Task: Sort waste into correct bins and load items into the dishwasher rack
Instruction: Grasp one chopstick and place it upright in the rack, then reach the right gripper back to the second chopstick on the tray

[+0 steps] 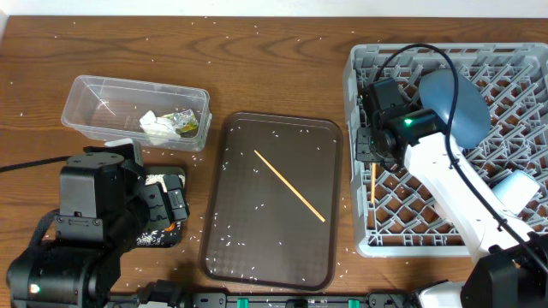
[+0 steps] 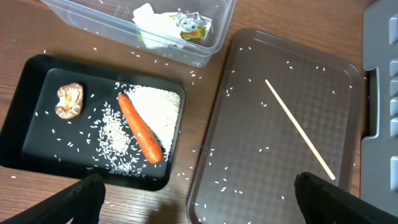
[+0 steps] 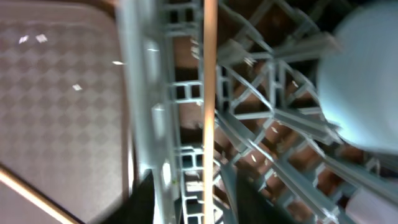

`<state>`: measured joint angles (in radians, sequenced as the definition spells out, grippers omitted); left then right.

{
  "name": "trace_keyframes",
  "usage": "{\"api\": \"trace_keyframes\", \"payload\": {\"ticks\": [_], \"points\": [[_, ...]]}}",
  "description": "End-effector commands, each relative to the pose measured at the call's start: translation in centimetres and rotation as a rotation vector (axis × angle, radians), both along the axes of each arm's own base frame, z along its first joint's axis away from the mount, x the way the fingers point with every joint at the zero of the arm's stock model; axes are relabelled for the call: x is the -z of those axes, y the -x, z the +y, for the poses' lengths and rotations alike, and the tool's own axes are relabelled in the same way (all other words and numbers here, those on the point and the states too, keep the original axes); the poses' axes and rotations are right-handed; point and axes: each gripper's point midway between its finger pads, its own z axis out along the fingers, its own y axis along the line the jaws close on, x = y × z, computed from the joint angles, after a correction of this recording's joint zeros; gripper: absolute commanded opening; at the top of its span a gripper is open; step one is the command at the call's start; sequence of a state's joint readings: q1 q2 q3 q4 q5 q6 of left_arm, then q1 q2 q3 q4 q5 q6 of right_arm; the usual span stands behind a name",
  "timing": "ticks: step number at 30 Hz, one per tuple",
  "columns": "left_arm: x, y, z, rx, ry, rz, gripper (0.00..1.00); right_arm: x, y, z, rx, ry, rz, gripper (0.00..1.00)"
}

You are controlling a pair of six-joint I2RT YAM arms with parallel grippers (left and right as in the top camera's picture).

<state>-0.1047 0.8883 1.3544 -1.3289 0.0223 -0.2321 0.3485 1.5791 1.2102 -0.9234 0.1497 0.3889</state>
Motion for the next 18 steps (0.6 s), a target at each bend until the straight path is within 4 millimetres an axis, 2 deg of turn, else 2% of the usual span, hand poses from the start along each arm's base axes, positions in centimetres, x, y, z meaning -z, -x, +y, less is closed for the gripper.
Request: {"api": "trace_keyframes", "payload": {"ticks": [1, 3, 4, 9, 12, 15, 18], "points": [[-0.6, 0.0, 0.3, -0.013, -0.004, -0.019, 0.98, -0.2, 0.5, 3.5, -0.258, -0.067, 0.009, 0.48], [-0.6, 0.0, 0.3, -0.013, -0.004, -0.019, 0.98, -0.4, 1.0, 6.0, -0.387, -0.106, 0.0, 0.58], [-0.6, 0.0, 0.3, -0.013, -0.004, -0.019, 0.98, -0.5, 1.2, 7.1, -0.429, -0.113, -0.009, 0.59], [-0.6, 0.0, 0.3, -0.013, -0.004, -0.019, 0.98, 0.3, 2.0, 10.8, -0.543, -0.071, -0.033, 0.52], [-0.6, 0.0, 0.3, -0.013, -0.004, -0.019, 0.98, 2.2, 2.3, 12.4, -0.583, -0.044, -0.011, 0.54], [-0.6, 0.0, 0.3, -0.013, -0.004, -0.019, 0.98, 4.9, 2.7, 14.4, -0.643, -0.05, 0.031, 0.59], [-0.6, 0.0, 0.3, -0.013, -0.004, -0.019, 0.98, 7.6, 3.0, 15.3, -0.686, -0.03, 0.075, 0.58]]}}
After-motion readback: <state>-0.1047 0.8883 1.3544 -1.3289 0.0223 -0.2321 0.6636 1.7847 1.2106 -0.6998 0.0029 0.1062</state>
